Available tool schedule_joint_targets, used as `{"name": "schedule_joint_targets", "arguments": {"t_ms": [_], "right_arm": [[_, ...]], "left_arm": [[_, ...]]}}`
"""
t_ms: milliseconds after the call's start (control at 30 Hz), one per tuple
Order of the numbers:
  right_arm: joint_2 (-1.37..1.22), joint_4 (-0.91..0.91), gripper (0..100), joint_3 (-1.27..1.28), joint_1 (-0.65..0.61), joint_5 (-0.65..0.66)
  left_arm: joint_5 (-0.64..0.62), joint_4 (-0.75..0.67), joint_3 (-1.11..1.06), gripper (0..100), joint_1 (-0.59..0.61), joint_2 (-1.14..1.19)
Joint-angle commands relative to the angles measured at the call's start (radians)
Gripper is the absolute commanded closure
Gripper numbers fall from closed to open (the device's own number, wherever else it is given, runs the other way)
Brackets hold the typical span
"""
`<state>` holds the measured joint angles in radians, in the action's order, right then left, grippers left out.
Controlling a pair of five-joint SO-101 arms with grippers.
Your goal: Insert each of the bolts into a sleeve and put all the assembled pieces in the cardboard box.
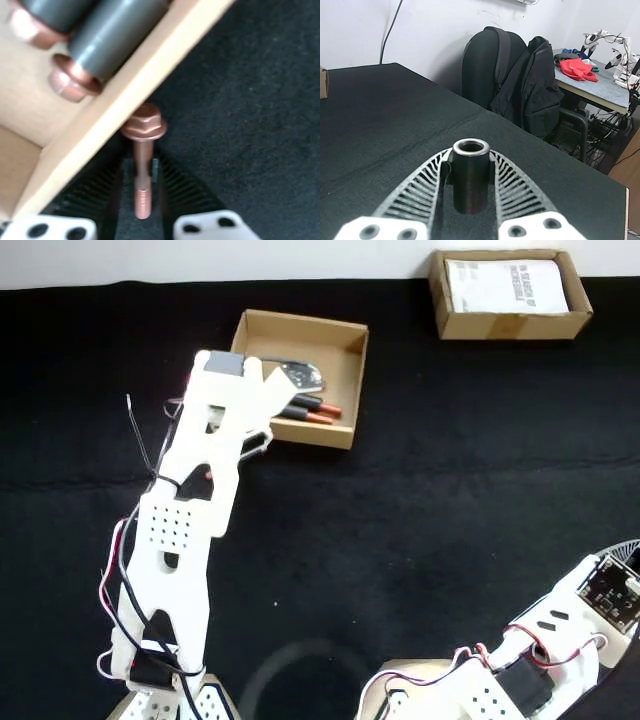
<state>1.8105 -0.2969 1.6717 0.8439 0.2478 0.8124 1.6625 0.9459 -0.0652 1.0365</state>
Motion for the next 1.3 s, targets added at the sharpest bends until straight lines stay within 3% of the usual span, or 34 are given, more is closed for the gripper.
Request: {"name": "schedule_joint_targets", "arguments": {"t_ms": [0, 333, 467, 633, 933, 1100, 1267], "right_arm": [[0.018, 0.022, 99.1, 0.099, -0.004, 0.011], [0.018, 0.016, 99.1, 0.097, -0.013, 0.008], [0.018, -0.028, 99.1, 0.093, -0.099, -0.048], [0.018, -0.248, 99.1, -0.056, -0.323, -0.130], [0.015, -0.670, 99.1, -0.387, -0.901, -0.201], [0.007, -0.748, 99.1, -0.532, -1.067, -0.199], [0.004, -0.748, 99.1, -0.624, -1.158, -0.198]], "left_arm": [[-0.006, 0.014, -0.002, 99, -0.021, -0.002], [-0.287, 0.097, 0.018, 99, -0.050, -0.050], [-0.416, 0.104, 0.004, 99, -0.088, -0.191], [-0.488, 0.103, -0.053, 99, -0.139, -0.492], [-0.813, 0.098, -0.082, 99, -0.171, -0.947], [-0.999, 0.100, -0.202, 99, -0.206, -1.067], [-1.097, 0.080, -0.495, 99, -0.222, -1.210]]}}
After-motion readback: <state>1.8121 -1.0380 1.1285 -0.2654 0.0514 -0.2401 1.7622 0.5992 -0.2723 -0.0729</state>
